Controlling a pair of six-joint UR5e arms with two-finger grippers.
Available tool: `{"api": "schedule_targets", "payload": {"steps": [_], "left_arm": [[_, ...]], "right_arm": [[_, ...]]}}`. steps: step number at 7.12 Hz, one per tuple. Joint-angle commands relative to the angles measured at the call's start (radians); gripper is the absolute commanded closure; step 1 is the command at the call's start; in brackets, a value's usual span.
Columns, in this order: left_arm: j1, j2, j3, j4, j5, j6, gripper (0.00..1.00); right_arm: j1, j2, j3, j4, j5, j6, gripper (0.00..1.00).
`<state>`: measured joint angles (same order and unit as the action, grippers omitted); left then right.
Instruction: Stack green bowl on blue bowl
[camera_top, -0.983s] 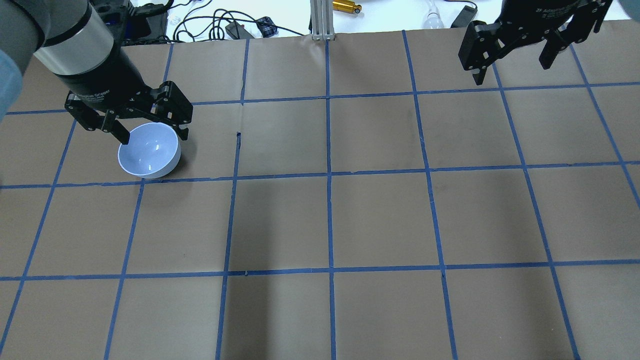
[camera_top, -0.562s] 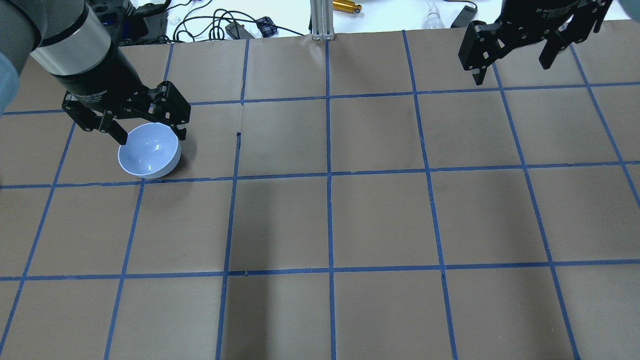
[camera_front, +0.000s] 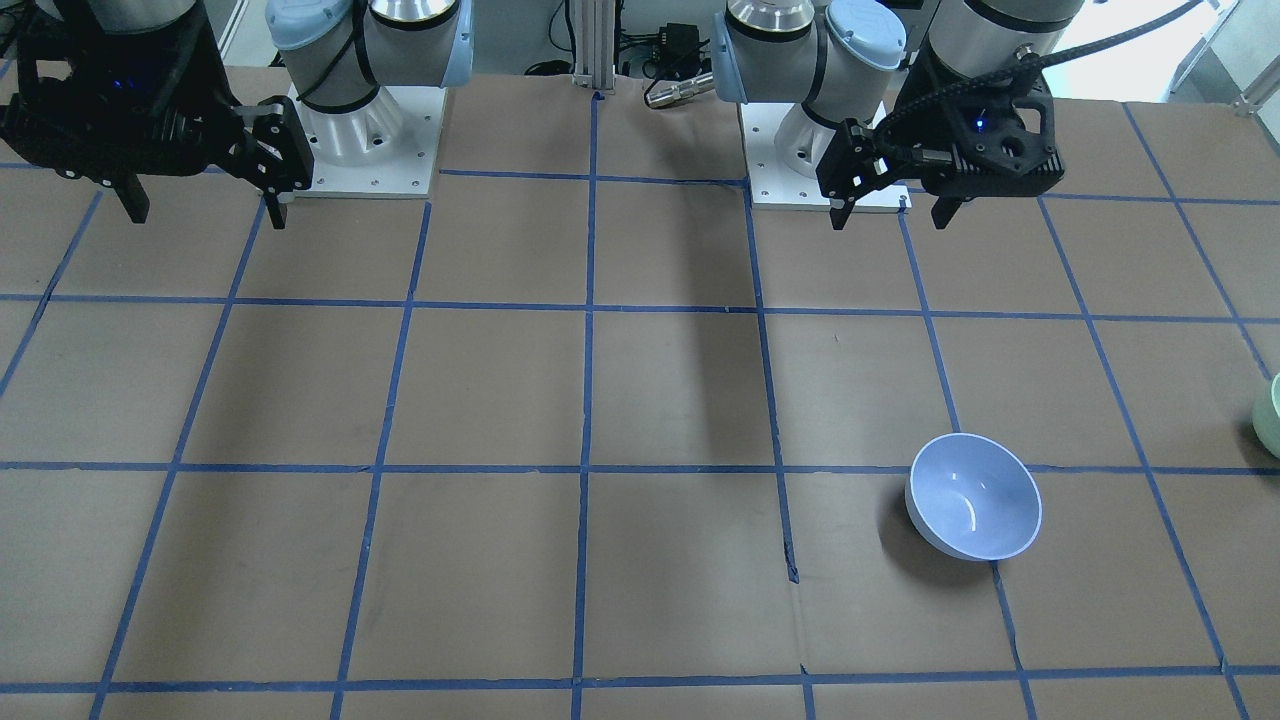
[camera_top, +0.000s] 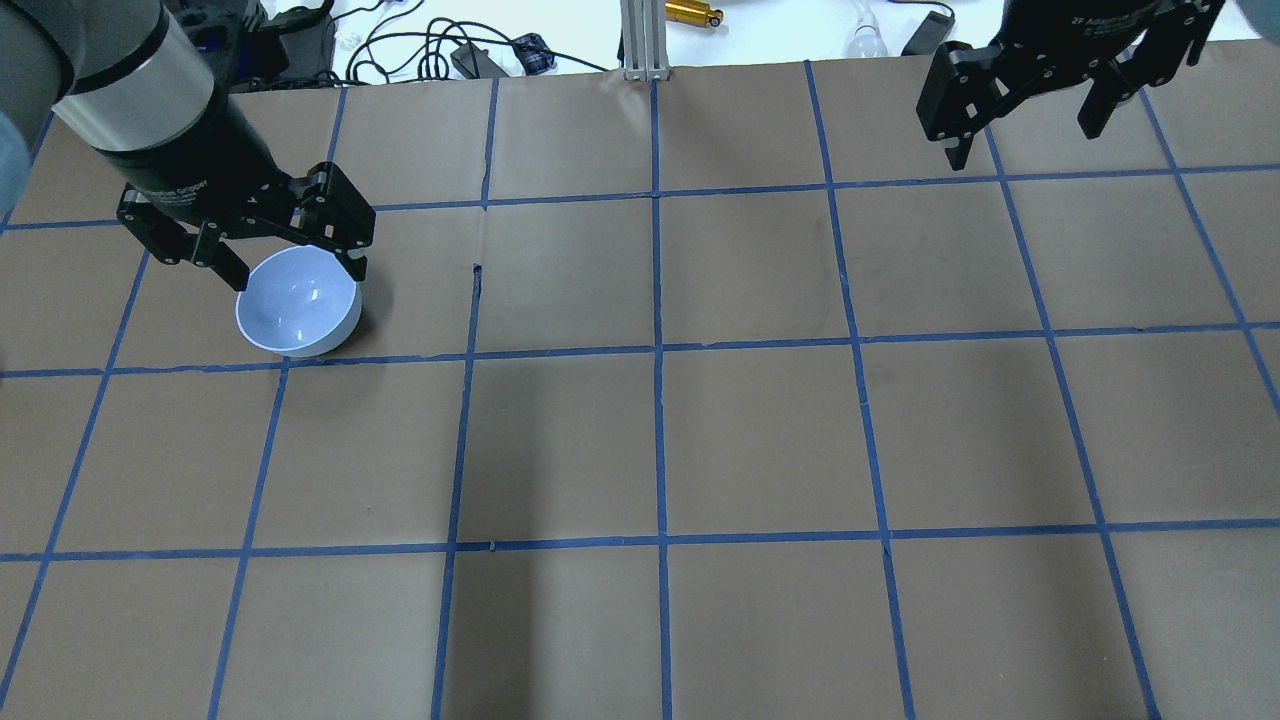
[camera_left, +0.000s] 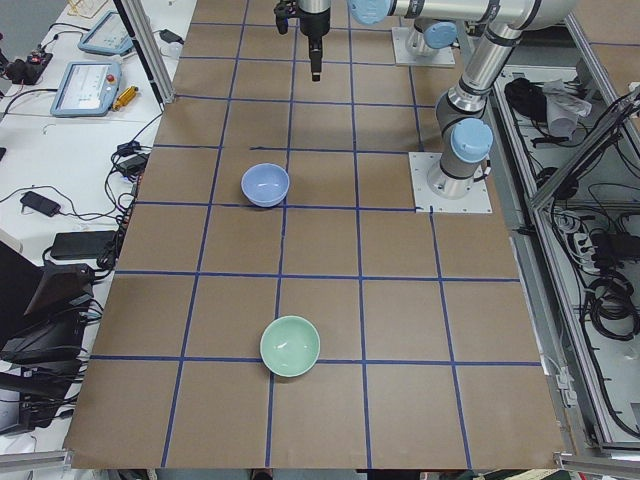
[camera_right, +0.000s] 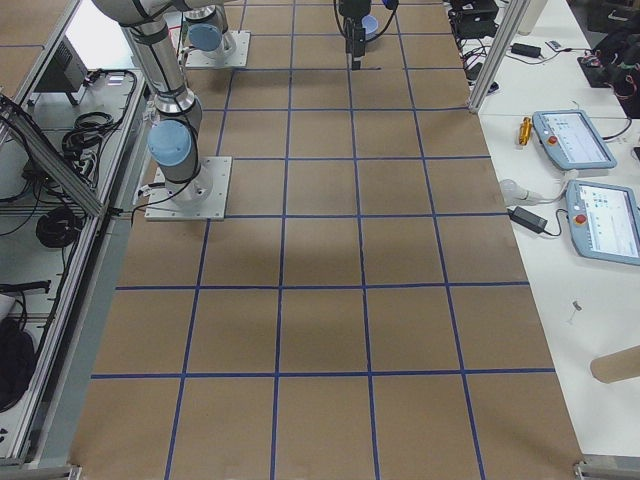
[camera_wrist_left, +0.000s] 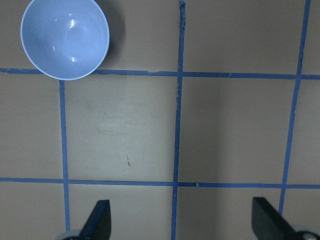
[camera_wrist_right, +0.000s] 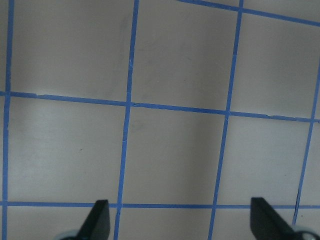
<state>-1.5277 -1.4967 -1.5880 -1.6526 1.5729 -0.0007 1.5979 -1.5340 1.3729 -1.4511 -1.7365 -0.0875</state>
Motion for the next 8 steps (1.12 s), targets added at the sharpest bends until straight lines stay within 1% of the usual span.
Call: {"api": "schedule_targets", "payload": {"steps": [1,5,7,8], "left_arm": [[0.000,-0.002,0.000,-0.001,0.001,0.002,0.00],[0.003,-0.002,-0.001,-0.009,0.001,0.002,0.00],[0.006,-0.005,-0.001,-0.007,0.042,0.028,0.00],[0.005,-0.005,-0.003,-0.010,0.042,0.031,0.00]], "right_arm": [[0.000,0.000,0.000,0.000,0.000,0.000,0.00],[0.000,0.000,0.000,0.000,0.000,0.000,0.00],[0.000,0.000,0.000,0.000,0.000,0.000,0.00],[0.000,0.000,0.000,0.000,0.000,0.000,0.00]]}}
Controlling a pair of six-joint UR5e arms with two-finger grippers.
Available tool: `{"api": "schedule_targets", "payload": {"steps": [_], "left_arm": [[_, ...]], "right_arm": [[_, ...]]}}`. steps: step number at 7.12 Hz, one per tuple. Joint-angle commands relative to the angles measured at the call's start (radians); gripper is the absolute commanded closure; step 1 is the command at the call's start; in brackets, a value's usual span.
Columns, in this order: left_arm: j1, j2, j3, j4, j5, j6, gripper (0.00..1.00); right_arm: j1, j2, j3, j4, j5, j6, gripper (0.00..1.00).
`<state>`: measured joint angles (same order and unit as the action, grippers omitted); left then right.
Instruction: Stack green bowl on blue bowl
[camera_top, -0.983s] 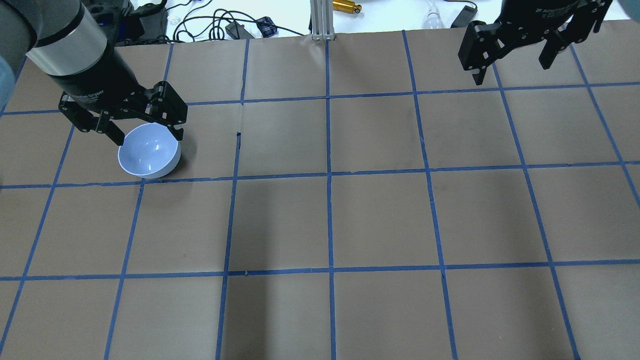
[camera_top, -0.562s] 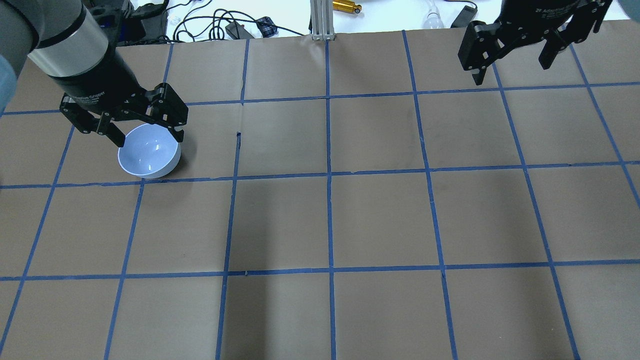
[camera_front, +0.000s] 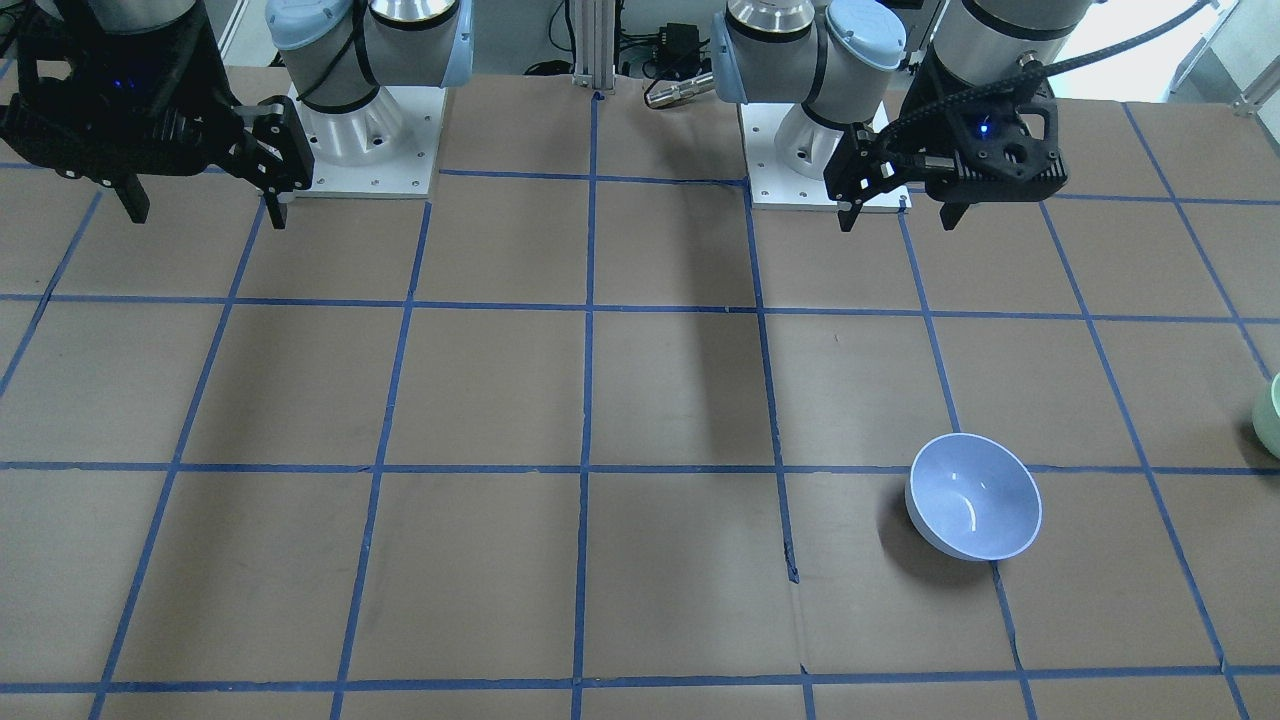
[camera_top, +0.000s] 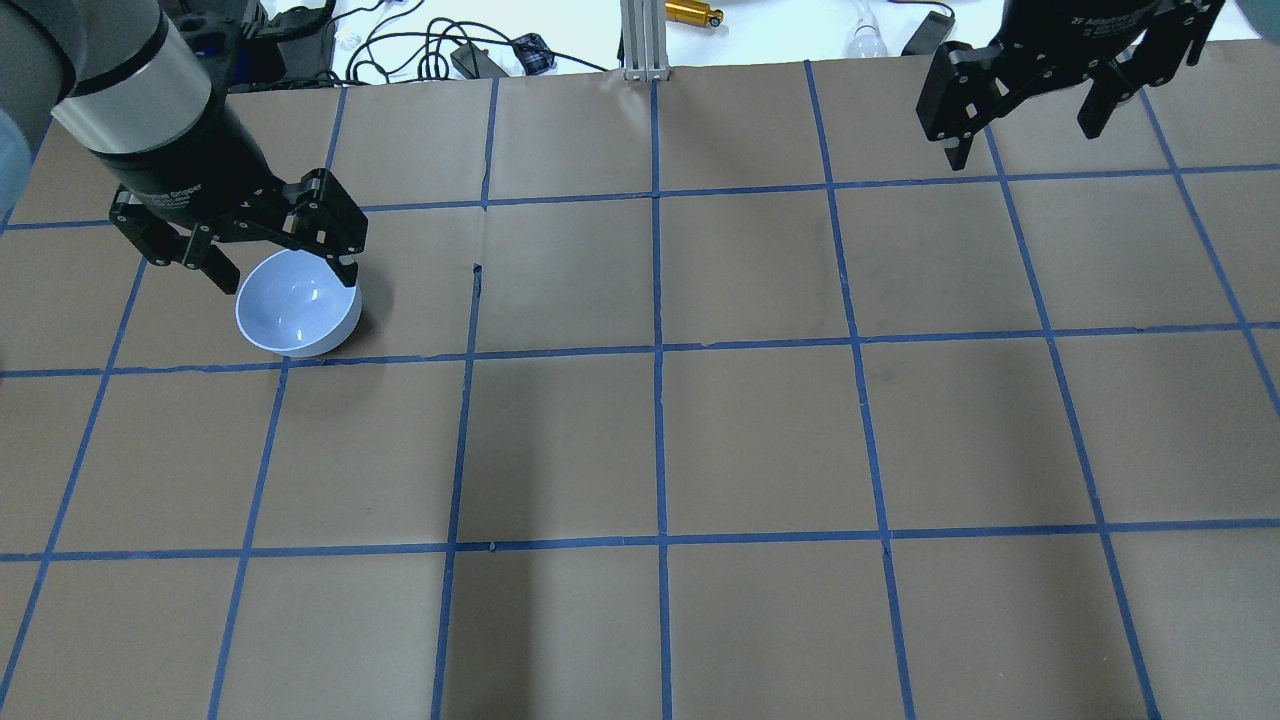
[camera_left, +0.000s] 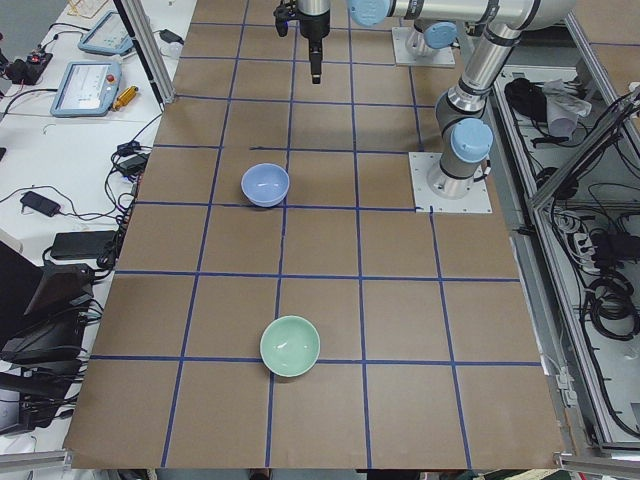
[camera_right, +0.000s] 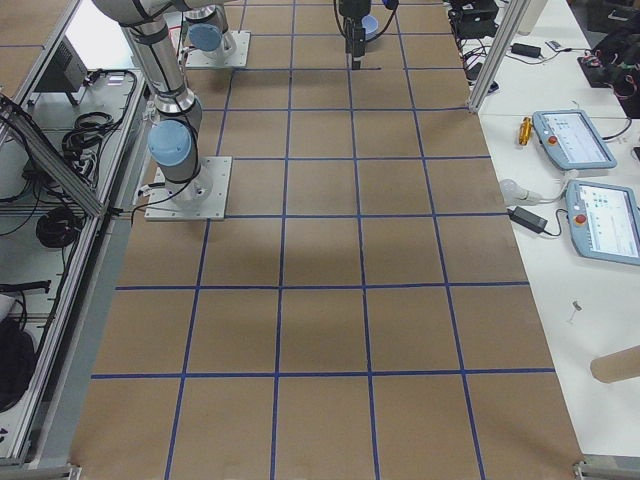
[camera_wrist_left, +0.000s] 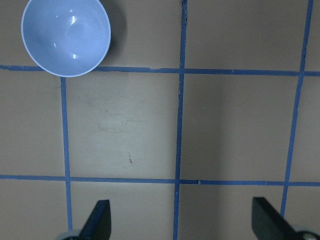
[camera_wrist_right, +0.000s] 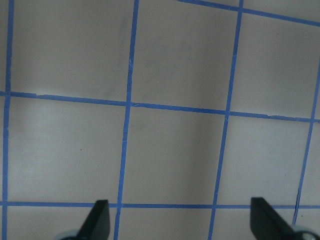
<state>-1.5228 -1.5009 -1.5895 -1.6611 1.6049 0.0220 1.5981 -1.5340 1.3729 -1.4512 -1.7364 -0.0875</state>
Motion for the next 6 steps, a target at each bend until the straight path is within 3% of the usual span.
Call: {"api": "schedule_targets", "payload": {"steps": [1,4,6], "left_arm": [[0.001,-0.001,-0.001,-0.002,0.009,0.009,0.00],[0.003,-0.002,-0.013,0.012,0.009,0.063,0.00],[0.147,0.001,-0.003,0.014,0.010,0.339,0.00]], "right_arm": [[0.000,0.000,0.000,0.000,0.000,0.000,0.00],[0.000,0.000,0.000,0.000,0.000,0.000,0.00],[-0.001,0.000,0.000,0.000,0.000,0.000,0.00]]}}
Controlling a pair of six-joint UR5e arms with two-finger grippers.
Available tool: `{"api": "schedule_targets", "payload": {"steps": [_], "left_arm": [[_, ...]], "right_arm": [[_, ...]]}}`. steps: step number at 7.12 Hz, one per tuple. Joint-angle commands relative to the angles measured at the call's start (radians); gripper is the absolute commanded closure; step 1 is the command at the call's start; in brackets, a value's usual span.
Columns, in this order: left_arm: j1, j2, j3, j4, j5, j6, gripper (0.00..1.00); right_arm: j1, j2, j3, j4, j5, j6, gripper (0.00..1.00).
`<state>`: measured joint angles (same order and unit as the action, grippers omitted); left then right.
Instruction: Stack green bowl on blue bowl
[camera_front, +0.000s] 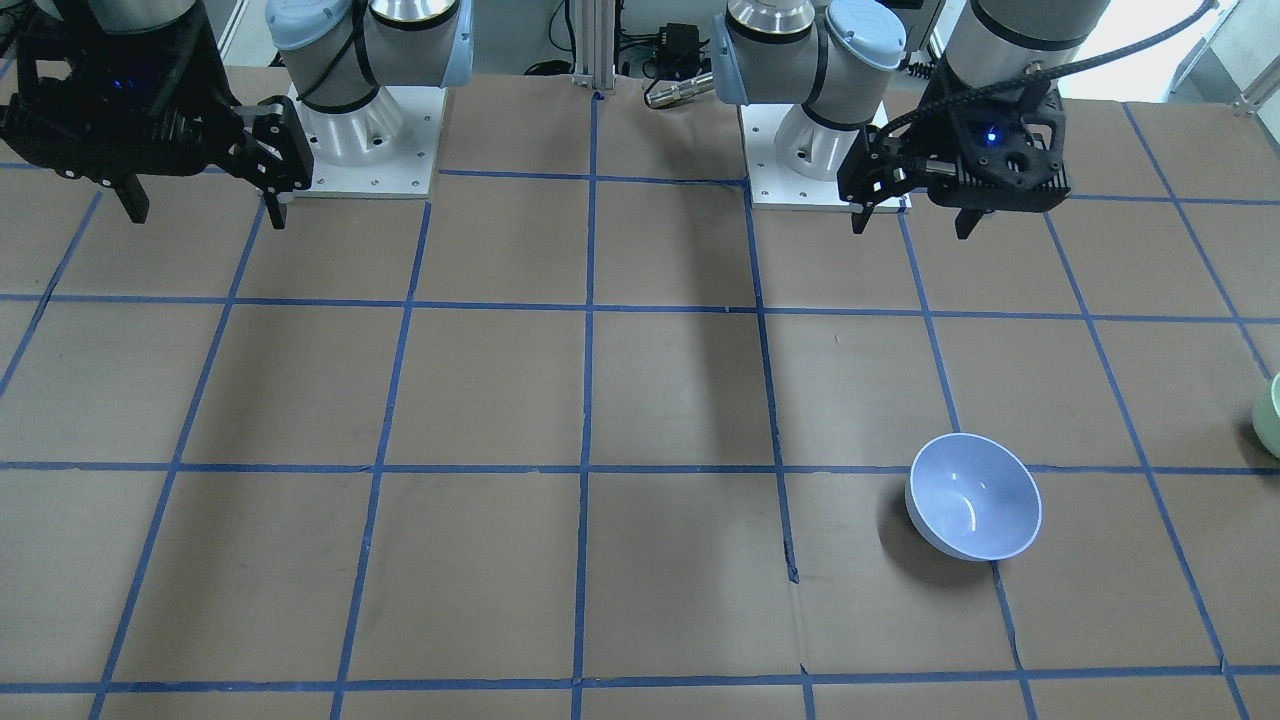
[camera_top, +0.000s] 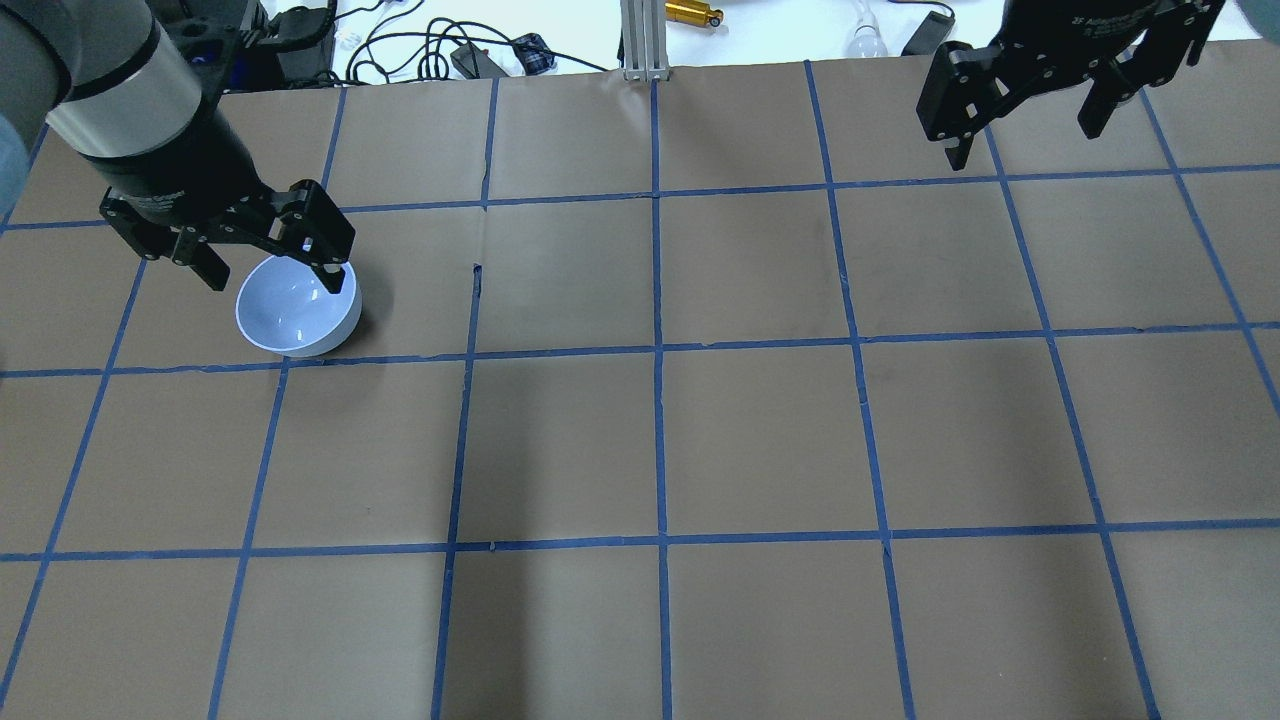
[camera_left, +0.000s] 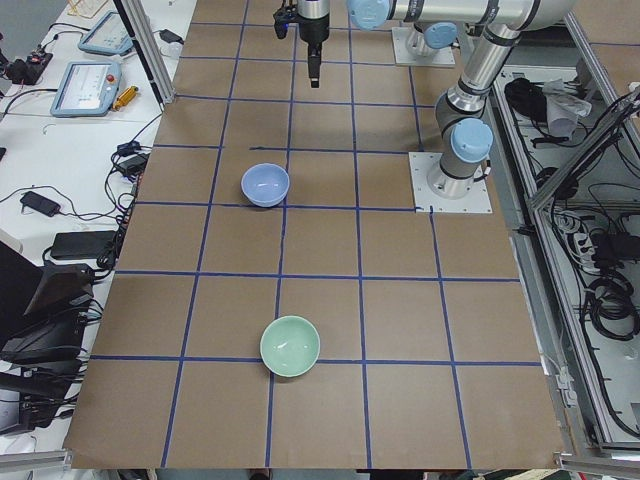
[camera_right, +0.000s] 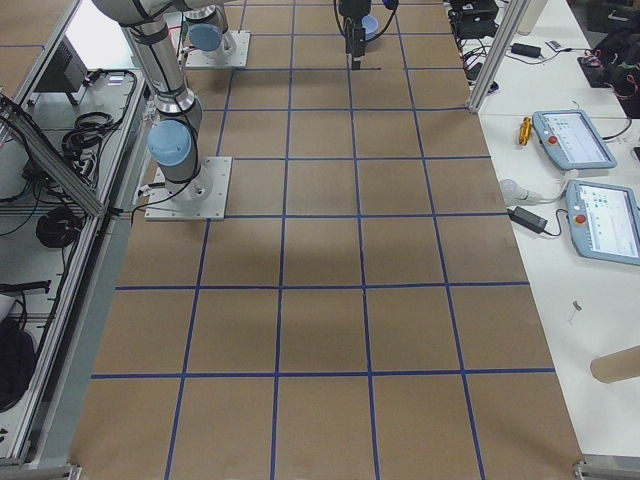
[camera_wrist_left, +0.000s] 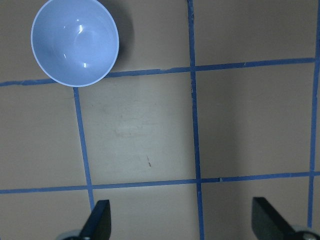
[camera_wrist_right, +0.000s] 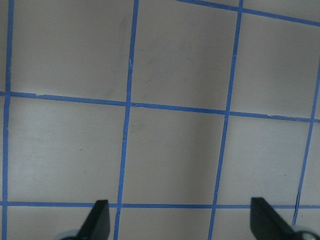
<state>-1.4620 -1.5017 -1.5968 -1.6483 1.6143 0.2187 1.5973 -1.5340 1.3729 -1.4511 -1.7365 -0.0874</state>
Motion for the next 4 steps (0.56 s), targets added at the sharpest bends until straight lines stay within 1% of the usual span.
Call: {"api": "schedule_targets", "payload": {"steps": [1,3,4], "left_arm": [[0.182,0.001,0.004,0.001,-0.001,0.312,0.00],[0.351,-0.023,0.001,0.025,-0.004,0.617,0.00],[0.406,-0.035,-0.008,0.048,-0.004,0.739,0.00]], "right_arm": [[0.000,0.000,0.000,0.000,0.000,0.000,0.00],[0.001,0.000,0.000,0.000,0.000,0.000,0.00],[0.001,0.000,0.000,0.000,0.000,0.000,0.00]]}}
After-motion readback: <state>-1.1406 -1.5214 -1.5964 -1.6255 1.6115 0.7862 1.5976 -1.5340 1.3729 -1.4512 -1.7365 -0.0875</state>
